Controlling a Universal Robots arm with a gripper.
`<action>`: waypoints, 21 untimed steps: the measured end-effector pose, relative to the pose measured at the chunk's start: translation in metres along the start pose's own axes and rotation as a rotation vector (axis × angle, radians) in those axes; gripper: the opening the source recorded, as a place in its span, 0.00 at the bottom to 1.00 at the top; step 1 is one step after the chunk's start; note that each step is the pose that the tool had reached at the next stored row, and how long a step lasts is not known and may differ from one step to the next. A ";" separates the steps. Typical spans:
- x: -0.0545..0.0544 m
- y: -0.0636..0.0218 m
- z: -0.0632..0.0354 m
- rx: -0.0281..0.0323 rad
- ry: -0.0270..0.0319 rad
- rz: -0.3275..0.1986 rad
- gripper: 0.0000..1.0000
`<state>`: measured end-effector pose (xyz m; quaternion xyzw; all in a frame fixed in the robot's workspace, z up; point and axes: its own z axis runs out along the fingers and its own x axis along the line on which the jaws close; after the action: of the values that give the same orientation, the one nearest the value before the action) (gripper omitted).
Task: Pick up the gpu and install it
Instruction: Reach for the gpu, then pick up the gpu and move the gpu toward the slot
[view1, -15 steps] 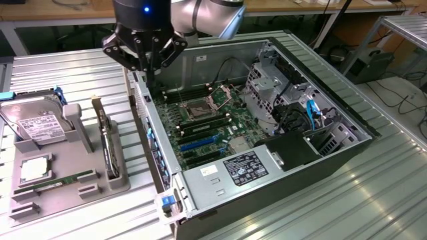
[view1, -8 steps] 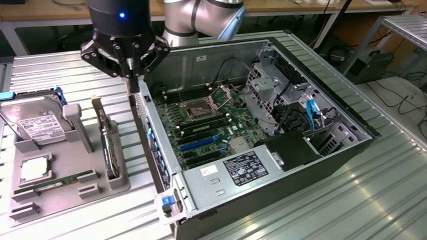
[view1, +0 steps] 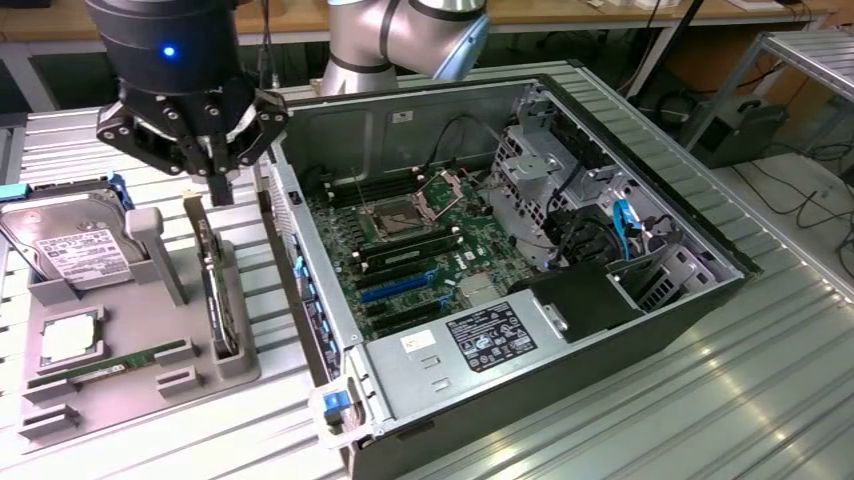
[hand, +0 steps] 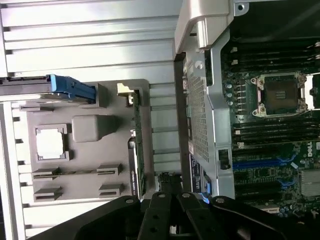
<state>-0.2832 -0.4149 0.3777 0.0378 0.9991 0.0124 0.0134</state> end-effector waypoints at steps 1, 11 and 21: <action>0.005 -0.0009 0.0012 0.0008 -0.0001 0.000 0.11; 0.030 -0.0053 0.0083 0.0050 -0.0004 0.000 0.11; 0.030 -0.0053 0.0084 0.0049 -0.0004 0.000 0.11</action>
<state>-0.3132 -0.4177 0.3684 0.0377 0.9991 0.0100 0.0135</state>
